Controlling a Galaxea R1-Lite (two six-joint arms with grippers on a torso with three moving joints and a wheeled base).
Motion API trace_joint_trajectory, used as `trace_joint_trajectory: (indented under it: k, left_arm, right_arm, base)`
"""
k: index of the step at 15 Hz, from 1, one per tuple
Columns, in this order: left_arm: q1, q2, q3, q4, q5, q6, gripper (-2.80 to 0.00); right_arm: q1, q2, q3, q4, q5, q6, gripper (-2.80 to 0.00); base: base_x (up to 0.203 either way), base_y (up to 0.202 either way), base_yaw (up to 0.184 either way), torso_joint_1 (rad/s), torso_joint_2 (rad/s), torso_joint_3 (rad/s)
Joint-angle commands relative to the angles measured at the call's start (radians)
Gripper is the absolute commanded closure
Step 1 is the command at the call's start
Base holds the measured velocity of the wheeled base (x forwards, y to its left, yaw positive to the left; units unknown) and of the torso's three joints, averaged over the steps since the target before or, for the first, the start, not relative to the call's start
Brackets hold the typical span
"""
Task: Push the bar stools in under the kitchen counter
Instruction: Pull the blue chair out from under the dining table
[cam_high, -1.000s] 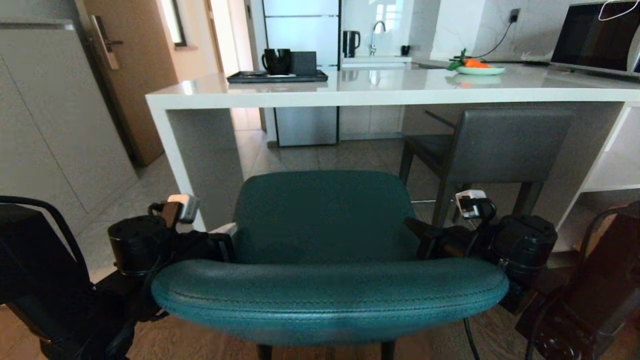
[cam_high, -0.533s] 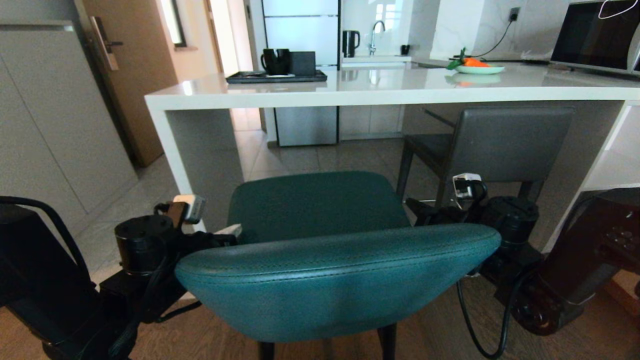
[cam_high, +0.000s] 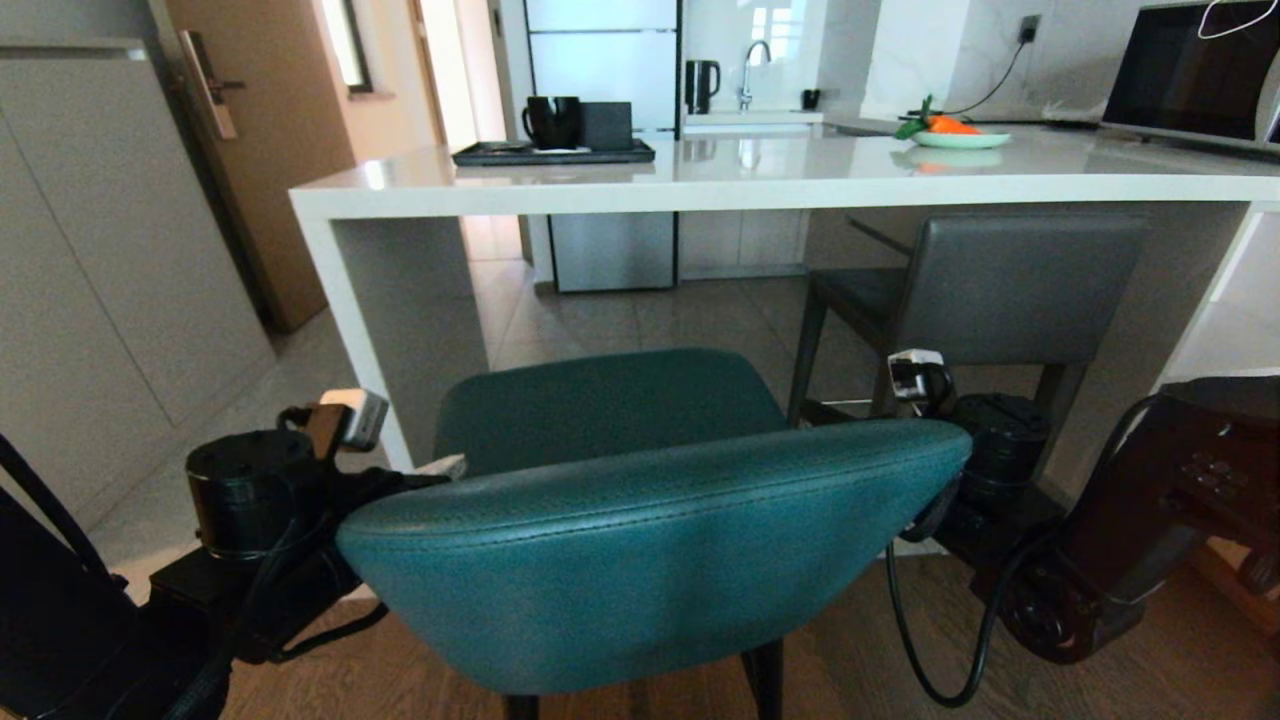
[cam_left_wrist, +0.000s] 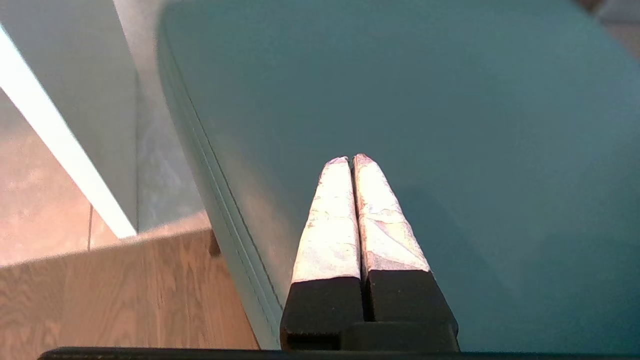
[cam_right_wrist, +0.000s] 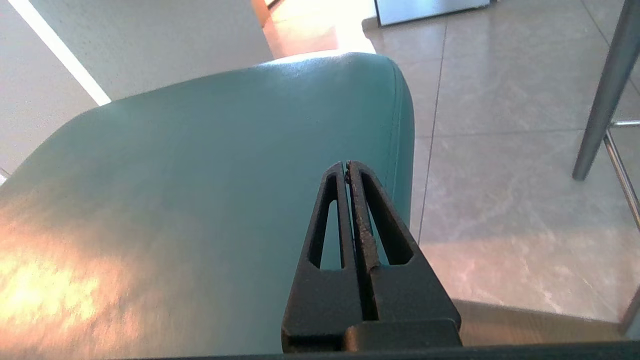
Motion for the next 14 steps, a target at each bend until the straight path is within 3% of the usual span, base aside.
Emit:
trace_joint_trajectory:
  k: [1,4,8,14]
  left_arm:
    - [0.002,0.001,-0.046,0.003,0.0,-0.002,0.0]
    - [0.012,0.068,-0.145,0.045,-0.002,-0.002,0.0]
    - [0.014,0.128,-0.182,0.047,-0.003,-0.002,0.0]
    - [0.02,0.051,-0.088,0.047,0.0,-0.002,0.0]
  right_arm:
    - [0.003,-0.022,0.041,-0.012,0.001,0.001,0.0]
    - [0.037,-0.127,0.167,-0.018,0.0,0.001,0.0]
    - [0.085,-0.22,0.255,-0.022,-0.005,0.002,0.0]
    - [0.055,-0.109,0.172,-0.022,-0.023,0.009,0.0]
  base:
    - [0.0,0.0,0.0,0.0,0.0,0.0]
    - [0.0,0.0,0.0,0.0,0.0,0.0]
    - [0.0,0.0,0.0,0.0,0.0,0.0]
    - [0.0,0.0,0.0,0.0,0.0,0.0]
